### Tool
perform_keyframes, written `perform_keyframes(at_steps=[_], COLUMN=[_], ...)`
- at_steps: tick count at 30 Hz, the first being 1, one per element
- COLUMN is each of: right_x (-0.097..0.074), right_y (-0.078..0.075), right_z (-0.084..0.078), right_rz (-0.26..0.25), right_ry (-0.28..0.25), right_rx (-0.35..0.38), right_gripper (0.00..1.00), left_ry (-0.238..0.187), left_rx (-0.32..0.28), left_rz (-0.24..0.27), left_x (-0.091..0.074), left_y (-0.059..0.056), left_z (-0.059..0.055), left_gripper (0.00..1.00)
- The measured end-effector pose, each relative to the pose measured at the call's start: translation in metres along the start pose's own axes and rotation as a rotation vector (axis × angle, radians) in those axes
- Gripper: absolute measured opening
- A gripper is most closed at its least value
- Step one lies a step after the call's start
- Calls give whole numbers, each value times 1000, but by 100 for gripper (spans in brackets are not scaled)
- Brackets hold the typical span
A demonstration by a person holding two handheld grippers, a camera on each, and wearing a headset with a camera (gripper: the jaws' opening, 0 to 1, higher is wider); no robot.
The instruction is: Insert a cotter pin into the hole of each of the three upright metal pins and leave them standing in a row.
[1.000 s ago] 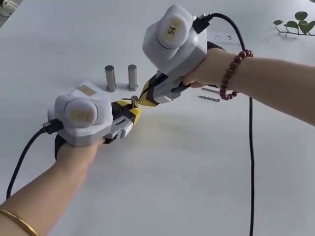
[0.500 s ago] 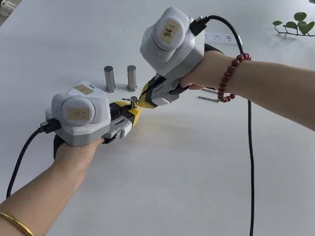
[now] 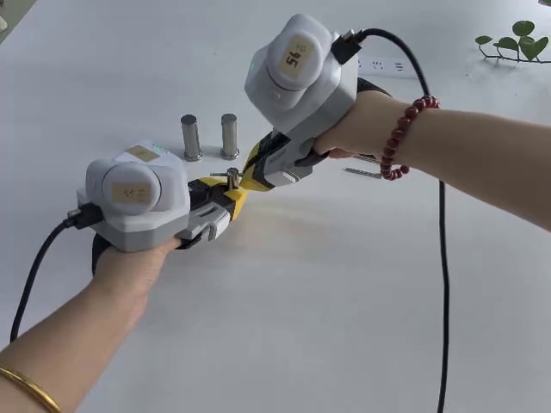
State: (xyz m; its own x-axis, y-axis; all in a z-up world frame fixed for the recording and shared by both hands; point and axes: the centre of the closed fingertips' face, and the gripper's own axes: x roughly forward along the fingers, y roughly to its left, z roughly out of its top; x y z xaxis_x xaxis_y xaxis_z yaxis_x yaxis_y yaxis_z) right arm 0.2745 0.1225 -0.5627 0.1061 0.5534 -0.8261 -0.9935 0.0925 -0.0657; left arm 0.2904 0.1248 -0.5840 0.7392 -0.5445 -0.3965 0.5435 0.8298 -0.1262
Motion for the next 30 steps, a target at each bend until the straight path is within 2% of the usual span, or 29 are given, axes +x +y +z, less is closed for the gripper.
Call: perform_keyframes(at_steps=[6, 9, 12, 17, 20, 23, 28, 30], right_x=[-1, -4, -7, -12, -17, -24, -33, -35], right_y=[-1, 1, 3, 5, 4, 0, -14, -19], right_z=[1, 4, 5, 8, 15, 19, 31, 30], right_rz=[1, 13, 22, 20, 14, 2, -27, -31], right_ry=[-7, -29, -50, -84, -128, -169, -275, -291], right_rx=[6, 23, 54, 103, 139, 174, 295, 310], right_gripper=[3, 6, 9, 13, 16, 18, 18, 18], left_ry=[8, 10, 0, 0, 5, -9, -33, -51], left_rx=[4, 8, -43, -39, -35, -36, -30, -26], left_rz=[0, 3, 21, 34, 42, 35, 21, 13], left_x=[-3, -6, -10, -16, -22, -29, -40, -46], left_y=[0, 1, 4, 7, 9, 8, 5, 3], left_z=[-1, 0, 4, 7, 8, 13, 23, 28], left_gripper=[13, 18, 24, 32, 38, 44, 53, 56])
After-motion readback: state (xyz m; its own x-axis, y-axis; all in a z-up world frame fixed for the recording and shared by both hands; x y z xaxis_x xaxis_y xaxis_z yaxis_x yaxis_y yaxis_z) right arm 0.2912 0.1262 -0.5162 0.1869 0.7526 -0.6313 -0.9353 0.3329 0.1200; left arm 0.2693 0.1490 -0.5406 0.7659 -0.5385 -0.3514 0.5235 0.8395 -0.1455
